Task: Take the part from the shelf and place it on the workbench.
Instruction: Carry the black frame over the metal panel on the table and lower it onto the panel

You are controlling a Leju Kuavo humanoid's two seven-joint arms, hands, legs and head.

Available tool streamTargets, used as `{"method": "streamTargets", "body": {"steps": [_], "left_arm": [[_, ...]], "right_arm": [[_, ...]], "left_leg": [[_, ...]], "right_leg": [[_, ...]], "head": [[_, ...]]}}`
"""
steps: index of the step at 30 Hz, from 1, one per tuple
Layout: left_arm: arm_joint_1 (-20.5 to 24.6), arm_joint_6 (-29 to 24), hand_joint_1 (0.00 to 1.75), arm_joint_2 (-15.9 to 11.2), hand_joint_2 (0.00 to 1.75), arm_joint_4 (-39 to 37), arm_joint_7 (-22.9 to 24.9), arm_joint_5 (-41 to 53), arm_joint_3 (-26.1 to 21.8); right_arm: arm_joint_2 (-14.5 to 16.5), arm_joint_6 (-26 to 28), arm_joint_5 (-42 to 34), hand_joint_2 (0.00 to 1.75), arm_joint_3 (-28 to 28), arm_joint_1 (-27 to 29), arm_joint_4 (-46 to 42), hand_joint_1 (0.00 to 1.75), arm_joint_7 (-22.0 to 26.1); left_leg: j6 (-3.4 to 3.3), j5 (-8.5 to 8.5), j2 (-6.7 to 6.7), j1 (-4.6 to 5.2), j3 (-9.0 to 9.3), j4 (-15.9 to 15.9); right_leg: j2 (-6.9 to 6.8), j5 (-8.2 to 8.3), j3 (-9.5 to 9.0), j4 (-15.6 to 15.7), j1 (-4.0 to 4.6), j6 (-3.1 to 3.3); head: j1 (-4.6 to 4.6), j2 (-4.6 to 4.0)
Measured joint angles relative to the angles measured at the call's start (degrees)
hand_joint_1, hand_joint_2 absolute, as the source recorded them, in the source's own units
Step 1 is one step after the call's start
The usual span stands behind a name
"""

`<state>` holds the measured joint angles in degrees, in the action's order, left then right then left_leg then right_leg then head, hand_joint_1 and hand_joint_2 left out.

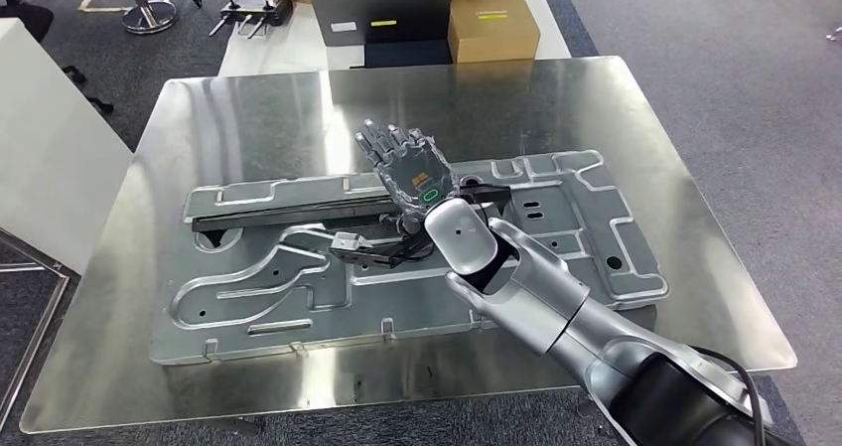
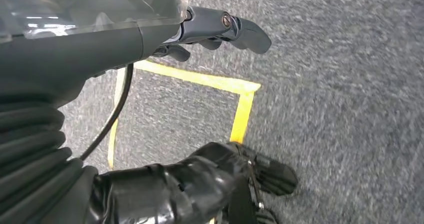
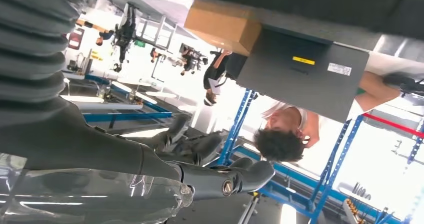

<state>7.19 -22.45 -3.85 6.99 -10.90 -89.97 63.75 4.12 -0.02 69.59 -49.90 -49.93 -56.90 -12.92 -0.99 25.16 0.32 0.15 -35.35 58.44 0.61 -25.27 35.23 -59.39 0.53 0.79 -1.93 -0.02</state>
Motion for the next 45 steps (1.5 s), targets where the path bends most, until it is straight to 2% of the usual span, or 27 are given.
{"method": "streamTargets", "body": {"steps": [2,3,5,6,7,8,10,11,13,17,19,21,22,23,24,27,29,32,33,34,36,37,38,39,40,43,45], "left_arm": [[-0.06,-0.05,0.0,0.01,0.0,0.0,0.06,-0.05,-0.11],[-0.07,-0.09,0.0,0.01,0.0,0.0,0.08,-0.07,-0.12],[-0.06,-0.22,0.0,0.01,0.0,0.0,0.1,-0.08,-0.13],[-0.06,-0.27,0.0,0.01,0.0,0.0,0.1,-0.07,-0.14],[-0.05,-0.32,0.0,0.01,0.0,0.0,0.09,-0.07,-0.14],[-0.06,-0.34,0.0,0.01,0.0,0.0,0.09,-0.07,-0.15],[-0.06,-0.37,0.0,0.01,0.0,0.0,0.04,-0.08,-0.15],[-0.06,-0.37,0.0,0.01,0.0,0.0,0.0,-0.08,-0.15],[-0.06,-0.36,0.0,0.01,0.0,0.0,-0.13,-0.08,-0.15],[-0.1,-0.25,0.0,0.08,0.0,0.0,-0.45,-0.04,-0.16],[-0.07,-0.2,0.0,0.14,0.0,0.0,-0.49,-0.02,-0.17],[-0.11,-0.19,0.0,0.14,0.0,0.0,-0.51,-0.01,-0.17],[-0.18,-0.19,0.0,0.14,0.0,0.0,-0.51,-0.02,-0.17],[-0.25,-0.19,0.0,0.14,0.0,0.0,-0.51,-0.02,-0.17],[-0.28,-0.19,0.0,0.14,0.0,0.0,-0.51,-0.02,-0.17],[-0.18,-0.19,0.0,0.14,0.0,0.0,-0.52,-0.01,-0.18],[-0.09,-0.19,0.0,0.14,0.0,0.0,-0.55,-0.01,-0.19],[-0.1,-0.14,0.0,0.15,0.0,0.0,-0.55,-0.02,-0.19],[-0.11,-0.13,0.0,0.15,0.0,0.0,-0.56,-0.04,-0.19],[-0.11,-0.11,0.0,0.16,0.0,0.0,-0.56,-0.05,-0.19],[-0.06,-0.04,0.0,0.16,0.0,0.0,-0.57,-0.08,-0.21],[-0.05,-0.01,0.0,0.16,0.0,0.0,-0.57,-0.08,-0.22],[-0.05,0.02,0.0,0.16,0.0,0.0,-0.57,-0.08,-0.25],[-0.05,0.04,0.0,0.16,0.0,0.0,-0.57,-0.08,-0.26],[-0.07,0.04,0.0,0.16,0.0,0.0,-0.57,-0.08,-0.27],[-0.09,0.06,0.0,0.2,0.0,0.0,-0.55,-0.08,-0.28],[-0.08,0.08,0.0,0.25,0.0,0.0,-0.51,-0.08,-0.28]], "right_arm": [[-0.04,-0.01,0.0,0.0,0.0,-0.06,0.01,0.0,-0.02],[-0.05,-0.01,-0.01,0.0,0.0,-0.06,0.01,0.0,-0.03],[-0.09,-0.04,-0.04,0.0,0.0,0.12,0.01,0.0,-0.06],[-0.13,-0.07,-0.08,0.0,0.0,0.28,0.01,0.0,-0.08],[-0.17,-0.1,-0.11,0.0,0.0,0.42,0.01,0.0,-0.09],[-0.21,-0.12,-0.14,0.0,0.0,0.48,0.01,0.0,-0.11],[-0.23,-0.14,-0.15,0.0,0.0,0.43,0.01,0.0,-0.13],[-0.23,-0.14,-0.15,0.0,0.0,0.38,0.0,0.0,-0.15],[-0.24,-0.14,-0.15,0.0,0.0,0.3,-0.09,0.0,-0.2],[-0.32,-0.15,-0.15,0.0,0.0,0.24,-0.18,0.0,-0.26],[-0.32,-0.14,-0.15,0.0,0.0,0.16,-0.19,0.0,-0.27],[-0.33,-0.15,-0.15,0.0,0.0,0.23,-0.18,0.0,-0.28],[-0.34,-0.16,-0.15,0.0,0.0,0.32,-0.17,0.0,-0.28],[-0.35,-0.17,-0.15,0.0,0.0,0.41,-0.16,0.0,-0.28],[-0.36,-0.18,-0.15,0.0,0.0,0.46,-0.16,0.0,-0.28],[-0.37,-0.18,-0.15,0.0,0.0,0.4,-0.16,0.0,-0.29],[-0.4,-0.18,-0.15,0.0,0.0,0.32,-0.16,0.0,-0.31],[-0.48,-0.19,-0.15,0.0,0.0,0.25,-0.17,0.0,-0.36],[-0.52,-0.21,-0.15,0.0,0.0,0.18,-0.17,0.0,-0.42],[-0.59,-0.22,-0.14,0.0,0.0,0.11,-0.17,0.0,-0.48],[-0.76,-0.28,-0.12,0.0,0.0,0.04,-0.16,0.0,-0.6],[-0.87,-0.32,-0.11,0.0,0.0,0.07,-0.14,0.0,-0.63],[-0.97,-0.35,-0.11,0.0,0.0,0.11,-0.13,0.0,-0.65],[-1.04,-0.37,-0.11,0.0,0.0,0.14,-0.12,0.0,-0.66],[-1.09,-0.38,-0.11,0.0,0.0,0.14,-0.11,0.0,-0.67],[-1.1,-0.37,-0.08,0.0,0.0,0.0,-0.18,0.0,-0.67],[-1.11,-0.35,-0.03,0.0,0.0,-0.15,-0.25,0.0,-0.67]], "left_leg": [[-0.36,-0.25,-0.14,-0.27,0.37,-0.52],[-0.54,-0.32,-0.2,-0.33,0.49,-0.65],[-0.79,-0.28,-0.22,-0.29,0.52,-0.64],[-0.87,-0.24,-0.21,-0.29,0.52,-0.6],[-0.89,-0.19,-0.19,-0.29,0.52,-0.53],[-0.87,-0.11,-0.15,-0.3,0.53,-0.41],[-0.66,0.15,-0.05,-0.33,0.56,-0.06],[-0.47,0.29,-0.02,-0.29,0.49,0.12],[0.02,0.44,0.0,-0.22,0.29,0.38],[1.2,0.96,-0.05,-0.35,0.06,0.86],[1.71,3.6,-0.07,-0.49,-1.76,5.15],[2.14,6.9,-0.06,-0.59,-5.15,12.52],[2.26,7.7,-0.07,-0.63,-6.47,15.23],[2.33,7.5,-0.07,-0.66,-6.97,16.14],[2.33,6.27,-0.07,-0.69,-6.44,14.87],[2.01,1.18,-0.06,-0.62,-1.29,4.07],[1.55,0.35,0.04,-0.39,0.28,0.64],[0.8,-0.01,0.05,-0.36,0.13,0.48],[0.41,-0.25,-0.02,-0.43,0.05,0.3],[0.01,-0.52,-0.11,-0.51,-0.09,0.12],[-0.74,-1.07,-0.27,-0.51,-0.66,0.0],[-0.94,-1.31,-0.29,-0.44,-1.04,0.06],[-1.05,-1.56,-0.31,-0.35,-1.45,0.13],[-1.07,-1.84,-0.31,-0.25,-1.89,0.22],[-1.03,-2.13,-0.29,-0.16,-2.3,0.28],[-0.6,-3.07,-0.2,0.02,-3.09,0.32],[-0.02,-3.83,-0.19,-0.05,-3.27,0.15]], "right_leg": [[-0.09,-1.42,0.79,-1.91,-0.05,-0.64],[-0.14,-2.88,1.94,-4.41,-0.19,-0.98],[-0.2,-6.14,5.35,-11.55,-0.49,-1.52],[-0.22,-6.9,6.74,-14.29,-0.64,-1.67],[-0.24,-6.65,7.32,-15.26,-0.77,-1.77],[-0.27,-5.41,6.85,-14.11,-0.9,-1.79],[-0.33,-1.81,3.57,-7.25,-1.03,-1.65],[-0.34,-0.73,1.93,-3.98,-0.95,-1.5],[-0.29,-0.22,0.31,-0.7,-0.71,-1.04],[-0.16,0.25,-0.01,0.12,-0.63,0.23],[-0.23,0.48,-0.3,0.56,-0.8,0.68],[-0.26,0.45,-0.29,0.54,-0.73,0.84],[-0.26,0.42,-0.28,0.47,-0.69,0.88],[-0.25,0.37,-0.27,0.4,-0.67,0.9],[-0.23,0.33,-0.28,0.32,-0.67,0.9],[-0.16,0.21,-0.34,0.07,-0.59,0.62],[-0.15,0.31,-0.14,-0.1,-0.47,0.19],[-0.12,0.49,0.07,-0.15,-0.47,-0.41],[-0.14,-0.41,0.38,-0.92,-0.49,-0.66],[-0.17,-2.05,1.03,-2.7,-0.5,-0.89],[-0.26,-6.84,3.24,-9.15,-0.62,-1.27],[-0.27,-8.56,4.2,-12.34,-0.65,-1.33],[-0.28,-9.34,4.6,-14.32,-0.67,-1.33],[-0.28,-9.01,4.06,-14.35,-0.67,-1.23],[-0.28,-7.88,2.53,-12.44,-0.64,-1.03],[-0.29,-4.61,-4.07,-2.19,-0.21,-0.14],[-0.28,-4.04,-5.38,0.51,0.18,0.16]], "head": [[0.12,0.0],[0.19,0.0],[0.3,0.0],[0.3,0.0],[0.31,0.0],[0.31,0.0],[0.31,0.0],[0.3,0.0],[0.25,0.0],[0.18,0.0],[0.02,0.0],[-0.05,0.0],[-0.05,0.0],[-0.04,0.0],[-0.04,0.0],[-0.05,0.0],[-0.03,0.0],[-0.03,0.0],[0.02,0.0],[0.07,0.0],[0.17,0.0],[0.18,0.0],[0.18,0.0],[0.18,0.0],[0.18,0.0],[0.12,0.0],[0.18,0.0]]}}
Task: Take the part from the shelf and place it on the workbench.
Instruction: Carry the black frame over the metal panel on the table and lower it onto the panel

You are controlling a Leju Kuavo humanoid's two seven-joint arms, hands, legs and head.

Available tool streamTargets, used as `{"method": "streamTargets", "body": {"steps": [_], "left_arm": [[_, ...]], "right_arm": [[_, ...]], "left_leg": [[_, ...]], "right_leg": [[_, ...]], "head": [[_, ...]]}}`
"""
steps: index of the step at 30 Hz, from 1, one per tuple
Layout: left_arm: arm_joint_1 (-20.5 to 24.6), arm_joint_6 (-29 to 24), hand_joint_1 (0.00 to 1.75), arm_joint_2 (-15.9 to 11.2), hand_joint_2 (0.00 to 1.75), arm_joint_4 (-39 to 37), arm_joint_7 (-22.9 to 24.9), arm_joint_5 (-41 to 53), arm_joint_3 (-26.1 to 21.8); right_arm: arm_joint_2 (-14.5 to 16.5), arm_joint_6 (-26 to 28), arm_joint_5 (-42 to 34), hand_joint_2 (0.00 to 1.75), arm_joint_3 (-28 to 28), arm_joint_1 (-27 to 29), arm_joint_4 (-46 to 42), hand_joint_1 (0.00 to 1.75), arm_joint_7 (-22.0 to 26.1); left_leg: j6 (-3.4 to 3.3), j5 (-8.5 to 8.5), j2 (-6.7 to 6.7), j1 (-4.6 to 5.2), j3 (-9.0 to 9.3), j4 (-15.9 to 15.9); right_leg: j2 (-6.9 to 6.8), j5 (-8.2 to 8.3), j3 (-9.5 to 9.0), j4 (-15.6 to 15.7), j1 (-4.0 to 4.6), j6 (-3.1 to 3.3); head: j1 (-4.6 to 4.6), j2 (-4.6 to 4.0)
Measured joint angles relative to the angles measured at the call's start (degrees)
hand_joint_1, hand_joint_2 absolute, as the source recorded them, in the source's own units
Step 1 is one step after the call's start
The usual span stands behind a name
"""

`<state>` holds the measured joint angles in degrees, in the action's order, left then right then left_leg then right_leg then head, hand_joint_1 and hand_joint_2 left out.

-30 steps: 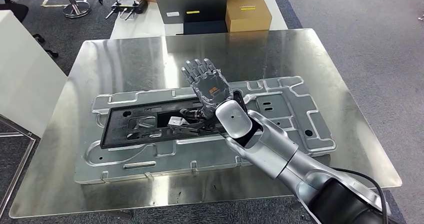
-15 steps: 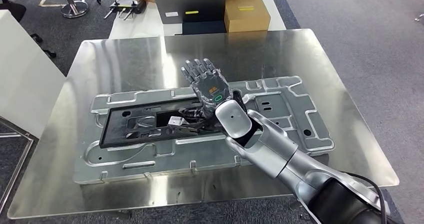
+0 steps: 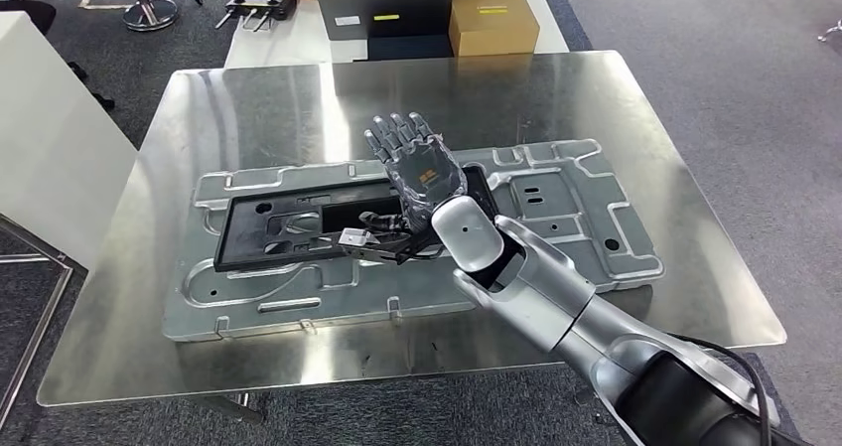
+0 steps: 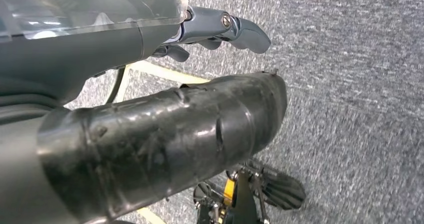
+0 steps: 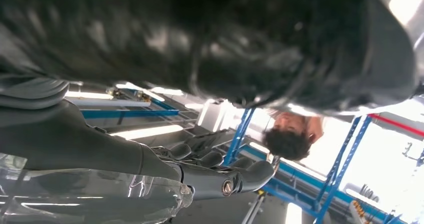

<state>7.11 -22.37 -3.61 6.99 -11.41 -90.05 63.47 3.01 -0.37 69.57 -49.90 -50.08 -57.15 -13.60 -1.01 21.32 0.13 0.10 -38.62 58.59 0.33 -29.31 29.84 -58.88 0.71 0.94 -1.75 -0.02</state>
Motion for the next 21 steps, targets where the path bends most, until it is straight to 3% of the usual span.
{"method": "streamTargets", "body": {"steps": [2,3,4,5,7,8,9,10,12,14,15,16,18,19,21], "left_arm": [[-0.05,0.02,0.0,-0.04,0.0,0.0,0.05,0.0,-0.05],[-0.08,0.06,0.0,-0.02,0.0,0.0,0.1,0.0,-0.09],[-0.11,0.1,0.0,0.02,0.0,0.0,0.16,0.0,-0.13],[-0.12,0.15,0.0,0.06,0.0,0.0,0.24,0.0,-0.17],[-0.1,0.26,0.0,0.15,0.0,0.0,0.41,0.0,-0.26],[-0.1,0.32,0.0,0.15,0.0,0.0,0.5,0.0,-0.34],[-0.1,0.36,0.0,0.14,0.0,0.0,0.57,0.0,-0.43],[-0.09,0.41,0.0,0.14,0.0,0.0,0.64,0.0,-0.54],[-0.01,0.55,0.0,0.13,0.0,0.0,0.75,0.0,-0.69],[0.14,0.72,0.0,0.13,0.0,0.0,0.81,0.01,-0.76],[0.19,0.77,0.0,0.13,0.0,0.0,0.81,0.02,-0.77],[0.23,0.81,0.0,0.13,0.0,0.0,0.8,0.02,-0.79],[0.26,0.84,0.0,0.14,0.0,0.0,0.79,0.01,-0.83],[0.29,0.84,0.0,0.14,0.0,0.0,0.79,0.01,-0.85],[0.32,0.84,0.0,0.15,0.0,0.0,0.79,0.0,-0.87]], "right_arm": [[-0.01,-0.01,0.03,0.0,0.0,-0.06,-0.02,0.0,0.01],[0.0,-0.02,0.04,0.0,0.0,-0.09,-0.02,0.0,0.01],[0.01,-0.03,0.04,0.0,0.0,-0.11,-0.02,0.0,0.02],[0.01,-0.05,0.05,0.0,0.0,-0.13,-0.02,0.0,0.02],[0.01,-0.13,0.06,0.0,0.0,-0.12,-0.01,0.0,0.02],[0.01,-0.2,0.08,0.0,0.0,-0.1,0.01,0.0,0.03],[0.01,-0.27,0.11,0.0,0.0,-0.09,0.03,0.0,0.05],[0.01,-0.34,0.15,0.0,0.0,-0.07,0.05,0.0,0.08],[0.02,-0.42,0.2,0.0,0.0,-0.05,0.09,0.0,0.23],[0.09,-0.39,0.23,0.0,0.0,-0.05,0.09,0.0,0.44],[0.13,-0.36,0.26,0.0,0.0,-0.06,0.08,0.0,0.54],[0.18,-0.3,0.3,0.0,0.0,-0.11,0.08,0.0,0.6],[0.22,-0.22,0.38,0.0,0.0,-0.2,0.11,0.0,0.66],[0.22,-0.2,0.39,0.0,0.0,-0.24,0.14,0.0,0.66],[0.19,-0.21,0.4,0.0,0.0,-0.25,0.19,0.0,0.66]], "left_leg": [[0.61,-0.76,0.06,-0.12,-0.16,-0.36],[0.93,-0.36,0.1,-0.15,-0.58,-0.15],[1.23,1.08,0.13,-0.16,-1.24,0.92],[1.52,3.57,0.14,-0.24,-2.19,3.21],[2.02,9.08,0.12,-0.47,-4.03,10.08],[2.21,10.37,0.11,-0.57,-4.43,13.15],[2.33,10.36,0.11,-0.61,-4.25,14.9],[2.39,9.25,0.11,-0.63,-3.2,14.93],[2.35,6.82,0.09,-0.67,1.61,9.77],[1.89,7.32,0.19,-0.43,7.19,2.24],[1.56,8.04,0.28,-0.28,8.57,0.05],[1.18,8.34,0.36,-0.08,9.2,-0.97],[0.38,7.47,0.29,-0.14,8.76,-1.22],[-0.11,6.85,0.17,-0.2,8.4,-1.34],[-0.98,5.4,-0.12,-0.31,7.16,-1.62]], "right_leg": [[-0.05,1.0,0.42,0.46,0.0,0.35],[-0.14,1.64,0.76,0.76,-0.12,0.58],[-0.23,2.36,1.28,1.06,-0.31,0.87],[-0.31,3.09,1.95,1.27,-0.5,1.11],[-0.38,4.29,3.52,1.28,-0.53,1.35],[-0.39,4.89,4.37,1.22,-0.53,1.36],[-0.39,5.43,5.17,1.15,-0.54,1.31],[-0.38,5.98,6.06,1.02,-0.57,1.23],[-0.37,7.0,7.73,0.57,-0.66,0.91],[-0.4,7.81,8.71,0.18,-0.6,0.37],[-0.44,8.14,8.73,0.15,-0.6,0.08],[-0.46,8.52,8.66,0.23,-0.6,-0.22],[-0.39,8.64,8.77,0.14,-0.71,-0.81],[-0.33,7.44,9.28,-0.74,-0.72,-1.1],[-0.25,2.22,11.14,-5.76,-0.79,-1.59]], "head": [[0.13,0.0],[0.11,0.0],[0.06,0.0],[-0.02,0.0],[-0.21,0.0],[-0.24,0.0],[-0.24,0.0],[-0.24,0.0],[-0.26,0.0],[-0.22,0.0],[-0.24,0.0],[-0.27,0.01],[-0.31,0.01],[-0.24,0.01],[-0.08,0.0]]}}
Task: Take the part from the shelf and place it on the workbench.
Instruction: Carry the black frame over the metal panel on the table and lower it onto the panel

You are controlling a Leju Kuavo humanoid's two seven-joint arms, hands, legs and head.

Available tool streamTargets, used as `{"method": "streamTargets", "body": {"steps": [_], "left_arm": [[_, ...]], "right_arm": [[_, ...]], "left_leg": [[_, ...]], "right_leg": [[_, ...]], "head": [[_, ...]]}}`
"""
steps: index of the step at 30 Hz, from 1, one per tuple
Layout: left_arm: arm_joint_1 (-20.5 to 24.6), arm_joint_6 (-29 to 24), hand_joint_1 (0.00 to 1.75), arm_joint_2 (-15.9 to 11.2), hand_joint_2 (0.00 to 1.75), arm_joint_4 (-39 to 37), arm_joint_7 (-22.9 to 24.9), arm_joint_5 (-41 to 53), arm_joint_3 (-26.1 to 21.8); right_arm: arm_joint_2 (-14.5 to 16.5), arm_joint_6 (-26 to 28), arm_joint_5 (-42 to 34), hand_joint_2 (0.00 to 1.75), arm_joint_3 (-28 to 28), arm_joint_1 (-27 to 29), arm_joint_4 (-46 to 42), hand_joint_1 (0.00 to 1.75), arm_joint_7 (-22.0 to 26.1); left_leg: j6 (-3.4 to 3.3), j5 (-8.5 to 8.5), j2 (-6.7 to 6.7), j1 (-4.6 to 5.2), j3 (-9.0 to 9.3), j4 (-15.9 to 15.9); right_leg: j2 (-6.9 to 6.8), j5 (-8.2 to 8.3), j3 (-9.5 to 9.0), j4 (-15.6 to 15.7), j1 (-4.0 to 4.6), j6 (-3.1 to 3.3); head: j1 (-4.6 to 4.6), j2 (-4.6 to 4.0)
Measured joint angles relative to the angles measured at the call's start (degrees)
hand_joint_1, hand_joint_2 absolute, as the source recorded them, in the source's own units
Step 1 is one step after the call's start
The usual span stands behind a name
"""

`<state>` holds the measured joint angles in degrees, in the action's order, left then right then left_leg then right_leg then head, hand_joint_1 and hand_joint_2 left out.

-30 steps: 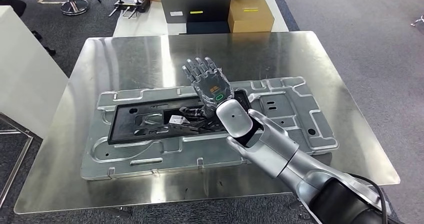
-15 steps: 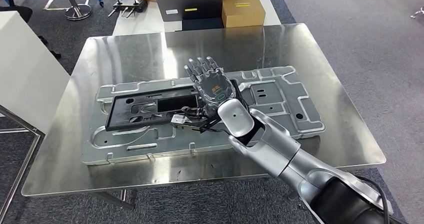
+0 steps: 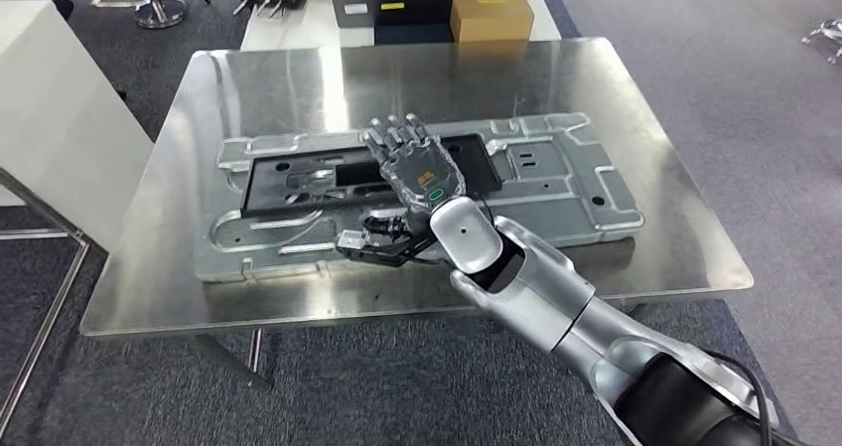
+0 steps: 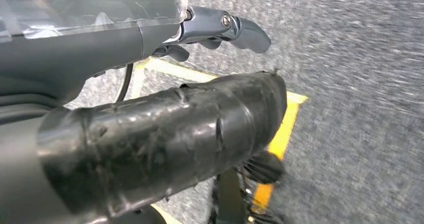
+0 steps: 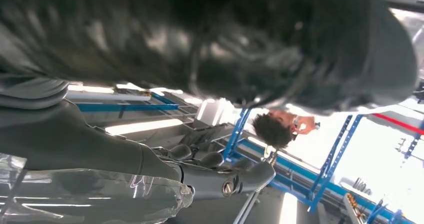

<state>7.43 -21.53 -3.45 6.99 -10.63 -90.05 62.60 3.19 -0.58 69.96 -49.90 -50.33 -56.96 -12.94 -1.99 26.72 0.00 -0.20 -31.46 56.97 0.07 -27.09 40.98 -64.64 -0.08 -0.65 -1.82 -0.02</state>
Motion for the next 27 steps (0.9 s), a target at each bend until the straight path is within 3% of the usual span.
{"method": "streamTargets", "body": {"steps": [2,3,5,7,9,10,13,14,15,17,18,19,21,22,23,25,26,27], "left_arm": [[-0.02,0.0,0.0,0.0,0.0,0.0,0.01,0.0,0.0],[-0.04,0.0,0.0,0.0,0.0,0.0,0.01,0.0,0.0],[-0.08,0.0,0.0,0.0,0.0,0.0,0.03,0.0,0.0],[-0.09,0.0,0.0,0.0,0.0,0.0,0.1,0.0,0.0],[-0.1,0.0,0.0,0.0,0.0,0.0,0.18,0.0,0.0],[-0.11,0.0,0.0,0.0,0.0,0.0,0.22,0.0,0.0],[-0.23,-0.01,0.0,-0.05,0.0,0.0,0.31,0.0,-0.02],[-0.29,0.0,0.0,-0.02,0.0,0.0,0.31,0.0,-0.03],[-0.34,0.02,0.0,0.02,0.0,0.0,0.27,0.0,-0.04],[-0.38,0.06,0.0,0.15,0.0,0.0,0.19,0.0,-0.04],[-0.37,0.04,0.0,0.16,0.0,0.0,0.16,0.0,-0.04],[-0.35,0.02,0.0,0.14,0.0,0.0,0.16,0.0,-0.04],[-0.35,-0.04,0.0,0.07,0.0,0.0,0.16,0.0,-0.05],[-0.34,-0.05,0.0,0.03,0.0,0.0,0.17,0.0,-0.06],[-0.28,-0.06,0.0,0.01,0.0,0.0,0.17,0.01,-0.06],[-0.15,-0.08,0.0,0.01,0.0,0.0,0.19,0.02,-0.07],[-0.1,-0.1,0.0,0.01,0.0,0.0,0.19,0.02,-0.07],[-0.09,-0.11,0.0,0.0,0.0,0.0,0.2,0.02,-0.07]], "right_arm": [[-0.01,-0.05,0.0,0.0,0.0,0.03,0.0,0.0,0.0],[-0.01,-0.08,0.0,0.0,0.0,0.07,0.0,0.0,0.0],[-0.02,-0.13,0.0,0.0,0.0,0.14,0.0,0.0,0.0],[-0.02,-0.13,0.0,0.0,0.0,0.11,-0.02,0.0,0.0],[0.04,-0.12,0.0,0.0,0.0,-0.02,-0.08,0.0,0.0],[0.08,-0.11,0.0,0.0,0.0,-0.1,-0.11,0.0,0.0],[0.11,-0.15,0.0,0.0,-0.01,-0.18,-0.04,0.0,0.0],[0.11,-0.17,0.0,0.0,-0.01,-0.16,-0.01,0.0,0.0],[0.12,-0.2,0.0,0.0,-0.02,-0.13,0.02,0.0,0.0],[0.13,-0.26,0.0,0.0,-0.02,-0.1,0.02,0.0,0.0],[0.13,-0.32,0.0,0.0,-0.02,-0.08,0.02,0.0,0.0],[0.13,-0.39,0.0,0.0,-0.02,-0.05,0.02,0.0,0.0],[0.11,-0.58,0.0,0.0,-0.02,0.01,0.02,0.0,0.0],[0.09,-0.66,0.0,0.0,-0.02,0.03,0.01,0.0,0.0],[0.08,-0.72,0.0,0.0,-0.02,0.02,-0.04,0.0,0.0],[0.03,-0.77,0.0,0.0,-0.02,0.01,-0.15,0.0,-0.03],[0.02,-0.78,0.0,0.0,-0.02,-0.04,-0.21,0.0,-0.04],[-0.01,-0.79,0.0,0.0,-0.02,-0.07,-0.21,0.0,-0.05]], "left_leg": [[-0.31,-1.23,-0.1,0.12,-1.65,0.06],[-0.3,-1.83,-0.12,0.16,-2.5,0.1],[-0.17,-2.97,-0.13,0.2,-4.1,0.21],[0.13,-3.93,-0.07,0.21,-5.36,0.42],[0.64,-4.75,0.05,0.29,-6.17,0.69],[0.95,-5.2,0.09,0.26,-6.38,0.72],[1.97,-6.07,0.2,-0.09,-7.07,0.62],[2.29,-4.78,0.23,-0.19,-7.76,1.63],[2.55,-2.37,0.25,-0.27,-8.71,3.8],[2.97,3.61,0.2,-0.44,-10.87,10.85],[3.14,5.33,0.19,-0.5,-11.56,14.49],[3.27,5.6,0.19,-0.52,-11.69,17.04],[3.35,2.79,0.19,-0.53,-9.54,17.28],[3.33,1.22,0.19,-0.53,-7.05,14.63],[3.29,1.02,0.19,-0.48,-3.84,10.51],[2.79,2.61,0.35,-0.19,1.05,3.34],[2.46,3.52,0.44,-0.03,2.03,1.54],[2.03,3.41,0.49,0.05,1.89,1.11]], "right_leg": [[-0.01,-5.0,1.99,-7.73,-0.06,-0.28],[-0.01,-5.82,2.35,-10.67,-0.09,-0.37],[-0.02,-4.28,0.77,-11.71,-0.12,-0.36],[0.02,-1.59,-4.54,-5.38,-0.1,-0.01],[0.11,-1.64,-10.41,3.22,0.19,0.48],[0.15,-2.1,-12.07,5.98,0.38,0.69],[-0.03,-1.01,-11.61,7.44,0.56,1.54],[-0.13,-0.29,-11.03,7.57,0.47,1.96],[-0.22,0.45,-10.3,7.69,0.32,2.32],[-0.24,1.75,-8.58,7.56,0.28,2.71],[-0.24,2.4,-7.61,7.44,0.29,2.74],[-0.24,3.03,-6.6,7.28,0.29,2.69],[-0.23,4.24,-4.48,6.8,0.21,2.49],[-0.22,4.77,-3.48,6.46,0.16,2.32],[-0.21,5.23,-2.58,6.08,0.17,2.07],[-0.25,6.05,-1.69,5.55,0.21,1.45],[-0.29,6.48,-1.59,5.53,0.22,1.15],[-0.29,6.96,-1.61,5.59,0.23,0.85]], "head": [[0.06,0.0],[0.06,0.0],[0.05,0.0],[0.05,0.0],[-0.02,0.0],[0.0,0.0],[0.16,0.0],[0.12,0.0],[0.03,0.0],[-0.17,0.0],[-0.21,0.0],[-0.2,0.0],[-0.24,0.0],[-0.24,0.0],[-0.26,0.0],[-0.14,0.0],[-0.15,0.01],[-0.08,0.01]]}}
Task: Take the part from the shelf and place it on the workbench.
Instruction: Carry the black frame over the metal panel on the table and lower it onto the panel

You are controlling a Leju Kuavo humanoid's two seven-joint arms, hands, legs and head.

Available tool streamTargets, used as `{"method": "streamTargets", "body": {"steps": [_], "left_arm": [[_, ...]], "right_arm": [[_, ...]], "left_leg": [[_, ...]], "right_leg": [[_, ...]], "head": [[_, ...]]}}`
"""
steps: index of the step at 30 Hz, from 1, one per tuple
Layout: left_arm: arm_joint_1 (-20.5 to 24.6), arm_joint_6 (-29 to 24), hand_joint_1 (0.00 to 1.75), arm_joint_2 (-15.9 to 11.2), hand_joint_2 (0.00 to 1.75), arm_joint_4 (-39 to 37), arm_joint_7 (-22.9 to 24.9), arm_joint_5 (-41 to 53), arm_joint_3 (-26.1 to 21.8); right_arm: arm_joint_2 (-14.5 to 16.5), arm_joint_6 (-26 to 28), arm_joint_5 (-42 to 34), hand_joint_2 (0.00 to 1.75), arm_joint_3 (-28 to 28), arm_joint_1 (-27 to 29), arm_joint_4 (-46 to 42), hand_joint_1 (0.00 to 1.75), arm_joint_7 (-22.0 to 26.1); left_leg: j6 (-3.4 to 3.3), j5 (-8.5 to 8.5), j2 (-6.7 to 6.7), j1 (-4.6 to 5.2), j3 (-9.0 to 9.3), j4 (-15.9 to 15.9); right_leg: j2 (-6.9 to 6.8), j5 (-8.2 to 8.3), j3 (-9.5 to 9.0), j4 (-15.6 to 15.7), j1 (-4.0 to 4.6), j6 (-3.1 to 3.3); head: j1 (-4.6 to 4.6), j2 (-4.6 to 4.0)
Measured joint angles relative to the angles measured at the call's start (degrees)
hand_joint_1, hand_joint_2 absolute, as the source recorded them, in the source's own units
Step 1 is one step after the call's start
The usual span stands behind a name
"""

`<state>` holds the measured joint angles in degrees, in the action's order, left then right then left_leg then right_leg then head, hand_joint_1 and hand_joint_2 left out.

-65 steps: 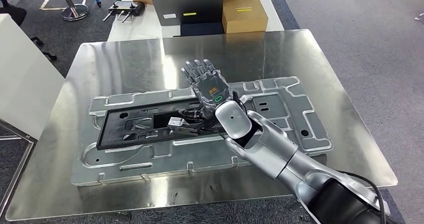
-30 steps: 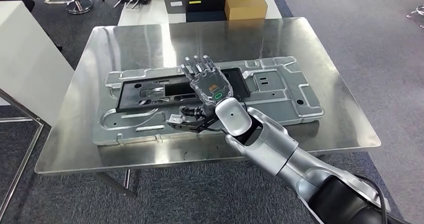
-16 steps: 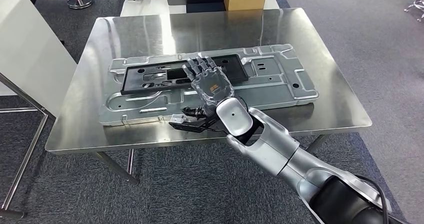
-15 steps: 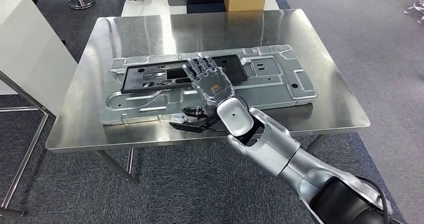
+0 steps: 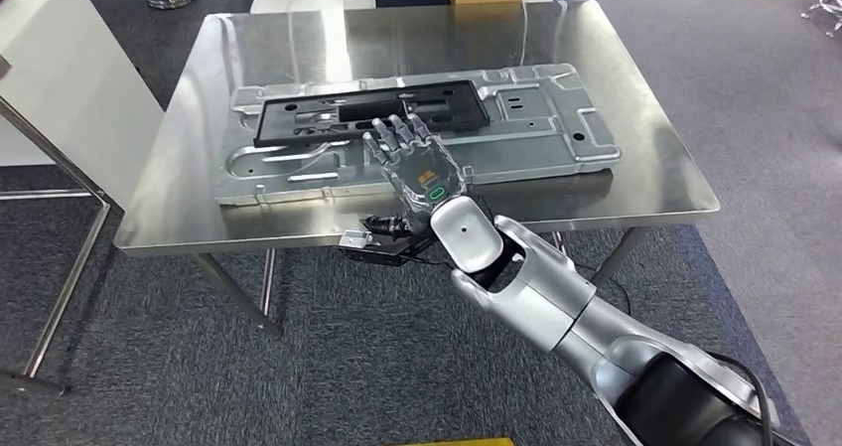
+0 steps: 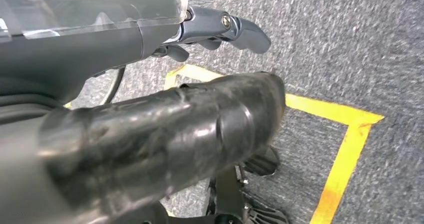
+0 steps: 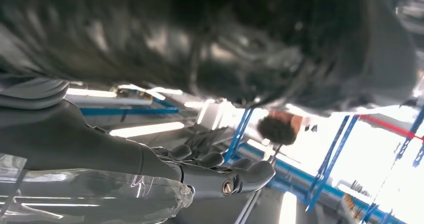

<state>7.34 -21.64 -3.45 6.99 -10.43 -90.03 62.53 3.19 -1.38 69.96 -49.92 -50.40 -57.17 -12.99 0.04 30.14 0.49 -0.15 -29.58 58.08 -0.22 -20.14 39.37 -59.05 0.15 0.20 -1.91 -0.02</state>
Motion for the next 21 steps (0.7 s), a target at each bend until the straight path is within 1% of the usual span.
{"method": "streamTargets", "body": {"steps": [1,2,3,4,5,6,7,8,9,10,11,12,13,14,15,16,17,18,19,20,21], "left_arm": [[0.01,-0.01,0.0,0.01,0.0,0.0,0.0,0.0,-0.01],[0.03,-0.02,0.0,0.02,0.0,0.0,0.01,0.0,-0.01],[0.03,-0.02,0.0,0.03,0.0,0.0,-0.01,0.0,-0.02],[0.05,-0.02,0.0,0.04,0.0,0.0,-0.02,-0.01,-0.02],[0.04,-0.02,0.0,0.04,0.0,0.0,-0.04,-0.01,-0.02],[0.04,-0.02,0.0,0.03,0.0,0.0,-0.08,-0.02,-0.02],[0.04,-0.02,0.0,0.03,0.0,0.0,-0.12,-0.02,-0.02],[0.04,-0.02,0.0,0.02,0.0,0.0,-0.18,-0.02,-0.02],[0.03,-0.02,0.0,0.02,0.0,0.0,-0.22,-0.02,-0.02],[0.02,-0.02,0.0,0.02,0.0,0.0,-0.27,-0.02,-0.02],[0.0,-0.01,0.0,0.03,0.0,0.0,-0.29,-0.02,-0.02],[-0.01,-0.01,0.0,0.03,0.0,0.0,-0.32,-0.02,-0.02],[-0.02,0.0,0.0,0.03,0.0,0.0,-0.34,-0.02,-0.02],[-0.03,0.0,0.0,0.03,0.0,0.0,-0.36,-0.02,-0.02],[-0.04,0.0,0.0,0.03,0.0,0.0,-0.37,-0.02,-0.02],[-0.06,-0.01,0.0,-0.03,0.0,0.0,-0.37,-0.02,-0.02],[-0.08,-0.01,0.0,-0.07,0.0,0.0,-0.36,-0.02,-0.02],[-0.12,0.01,0.0,-0.05,0.0,0.01,-0.36,-0.02,-0.02],[-0.18,0.02,0.0,-0.02,0.0,0.01,-0.34,-0.02,-0.02],[-0.2,0.04,0.0,0.07,0.0,0.02,-0.33,-0.02,-0.02],[-0.23,0.05,0.0,0.13,0.0,0.02,-0.33,-0.02,-0.02]], "right_arm": [[-0.04,-0.02,0.0,0.0,0.0,-0.05,0.01,0.0,-0.01],[-0.09,-0.03,0.0,0.0,0.0,-0.07,0.02,0.0,-0.02],[-0.16,-0.05,0.0,0.0,0.0,-0.07,0.04,0.0,-0.03],[-0.22,-0.06,0.01,0.0,0.0,-0.08,0.06,0.0,-0.04],[-0.26,-0.07,0.03,0.0,0.0,-0.08,0.06,0.0,-0.05],[-0.31,-0.07,0.05,0.0,0.0,-0.09,0.06,0.0,-0.06],[-0.34,-0.07,0.09,0.0,0.0,-0.09,0.06,0.0,-0.08],[-0.38,-0.07,0.13,0.0,0.0,-0.08,0.06,0.0,-0.1],[-0.41,-0.07,0.18,0.0,0.0,-0.08,0.05,0.0,-0.11],[-0.43,-0.07,0.23,0.0,0.0,-0.08,0.03,0.0,-0.12],[-0.43,-0.07,0.28,0.0,0.0,-0.09,-0.04,0.0,-0.12],[-0.43,-0.07,0.34,0.0,0.0,-0.11,-0.16,0.0,-0.12],[-0.43,-0.06,0.39,0.0,0.0,-0.13,-0.34,0.0,-0.14],[-0.43,-0.06,0.43,0.0,0.0,-0.22,-0.5,0.0,-0.16],[-0.43,-0.06,0.46,0.0,0.0,-0.32,-0.61,0.0,-0.18],[-0.44,-0.06,0.49,0.0,0.0,-0.4,-0.65,0.0,-0.2],[-0.44,-0.09,0.5,0.0,0.0,-0.46,-0.64,0.0,-0.2],[-0.44,-0.11,0.5,0.0,0.0,-0.46,-0.65,0.0,-0.2],[-0.44,-0.13,0.5,0.0,0.0,-0.44,-0.66,0.0,-0.2],[-0.43,-0.15,0.5,0.0,0.0,-0.41,-0.68,0.0,-0.2],[-0.43,-0.15,0.5,0.0,0.0,-0.4,-0.69,0.0,-0.21]], "left_leg": [[-0.39,-0.48,-0.1,-0.07,-0.36,-0.02],[-0.8,-1.03,-0.22,-0.14,-0.72,-0.07],[-1.25,-1.72,-0.37,-0.21,-1.29,-0.16],[-1.64,-2.44,-0.51,-0.24,-1.92,-0.17],[-1.88,-3.15,-0.58,-0.18,-2.77,-0.14],[-2.05,-3.84,-0.63,-0.12,-3.68,-0.09],[-2.1,-4.52,-0.65,-0.06,-4.6,-0.02],[-2.07,-5.17,-0.65,0.02,-5.53,0.06],[-2.01,-5.78,-0.65,0.1,-6.45,0.16],[-1.92,-6.38,-0.62,0.17,-7.29,0.28],[-1.78,-6.92,-0.59,0.23,-7.99,0.41],[-1.58,-7.4,-0.53,0.31,-8.5,0.56],[-1.33,-7.91,-0.5,0.33,-8.72,0.54],[-1.06,-8.4,-0.48,0.29,-8.79,0.45],[-0.75,-8.97,-0.45,0.2,-8.82,0.25],[-0.46,-9.4,-0.4,0.1,-8.95,0.05],[-0.15,-9.01,-0.33,0.01,-9.38,0.3],[0.17,-7.51,-0.28,-0.06,-10.05,1.3],[0.46,-4.94,-0.24,-0.13,-10.9,3.4],[0.75,-1.76,-0.25,-0.24,-11.83,6.6],[1.0,0.95,-0.26,-0.33,-12.64,10.41]], "right_leg": [[0.06,0.14,0.12,-0.04,-0.02,-0.29],[0.13,-0.64,0.54,-0.58,-0.08,-0.56],[0.2,-2.55,1.2,-2.03,-0.12,-0.81],[0.23,-5.48,2.05,-4.54,-0.2,-1.0],[0.24,-8.67,2.94,-7.95,-0.25,-1.14],[0.24,-11.09,3.64,-11.62,-0.27,-1.24],[0.24,-12.14,3.91,-14.64,-0.29,-1.28],[0.23,-11.76,3.55,-16.32,-0.3,-1.26],[0.23,-10.37,2.35,-16.22,-0.3,-1.14],[0.25,-8.78,0.18,-14.26,-0.26,-0.9],[0.29,-8.05,-2.85,-10.75,-0.18,-0.56],[0.34,-8.29,-6.11,-6.35,-0.03,-0.23],[0.39,-8.85,-8.61,-2.82,0.12,0.01],[0.42,-9.5,-10.17,-0.32,0.3,0.17],[0.42,-9.52,-10.6,0.86,0.47,0.28],[0.33,-8.85,-10.21,1.1,0.41,0.48],[0.23,-8.13,-9.75,1.46,0.35,0.76],[0.12,-7.31,-9.07,1.7,0.23,1.15],[0.04,-6.45,-8.26,1.92,0.06,1.48],[0.05,-5.65,-7.39,1.91,0.06,1.7],[0.05,-4.92,-6.41,1.87,0.04,1.84]], "head": [[0.04,0.0],[0.04,0.0],[0.18,-0.01],[0.26,-0.01],[0.31,-0.01],[0.35,-0.01],[0.35,-0.01],[0.35,-0.01],[0.35,-0.01],[0.34,-0.01],[0.33,-0.01],[0.32,-0.01],[0.27,-0.01],[0.3,-0.01],[0.32,-0.01],[0.37,-0.01],[0.49,0.0],[0.42,0.0],[0.31,0.0],[0.18,0.0],[0.03,-0.01]]}}
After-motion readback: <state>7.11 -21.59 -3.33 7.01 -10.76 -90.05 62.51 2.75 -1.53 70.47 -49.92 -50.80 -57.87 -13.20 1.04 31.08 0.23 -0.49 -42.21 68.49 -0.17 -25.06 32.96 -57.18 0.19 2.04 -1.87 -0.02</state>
